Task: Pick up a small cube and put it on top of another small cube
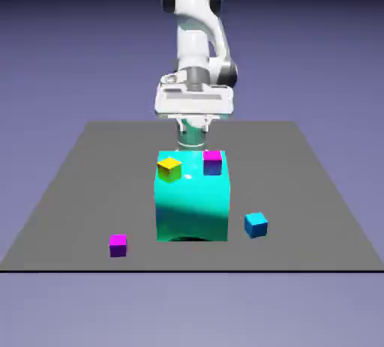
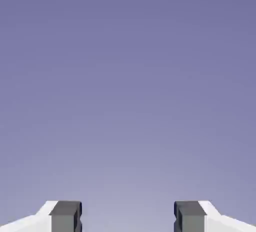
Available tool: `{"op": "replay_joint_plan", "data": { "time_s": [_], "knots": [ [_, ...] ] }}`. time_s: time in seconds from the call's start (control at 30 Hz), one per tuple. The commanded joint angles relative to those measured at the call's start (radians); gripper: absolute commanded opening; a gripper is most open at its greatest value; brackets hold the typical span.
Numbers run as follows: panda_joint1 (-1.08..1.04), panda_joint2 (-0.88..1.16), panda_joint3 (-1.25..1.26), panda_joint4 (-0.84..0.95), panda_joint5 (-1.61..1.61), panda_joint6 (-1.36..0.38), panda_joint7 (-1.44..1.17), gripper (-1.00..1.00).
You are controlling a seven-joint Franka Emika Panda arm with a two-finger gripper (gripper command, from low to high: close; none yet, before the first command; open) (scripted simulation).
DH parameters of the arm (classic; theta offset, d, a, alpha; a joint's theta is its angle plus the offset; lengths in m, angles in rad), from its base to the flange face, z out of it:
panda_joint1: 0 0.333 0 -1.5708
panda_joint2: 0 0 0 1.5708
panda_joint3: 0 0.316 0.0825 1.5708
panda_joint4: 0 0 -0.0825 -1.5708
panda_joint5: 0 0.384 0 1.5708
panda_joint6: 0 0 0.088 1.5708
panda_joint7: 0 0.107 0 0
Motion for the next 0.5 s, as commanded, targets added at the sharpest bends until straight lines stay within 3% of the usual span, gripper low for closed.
{"op": "replay_joint_plan", "data": {
  "time_s": [0.0,0.47],
  "knots": [
    [0.036,0.032,-0.012,0.012,-0.022,-0.021,-0.031,0.00],
    [0.544,0.482,-0.177,0.182,-0.330,-0.307,-0.468,0.00]
  ]
}}
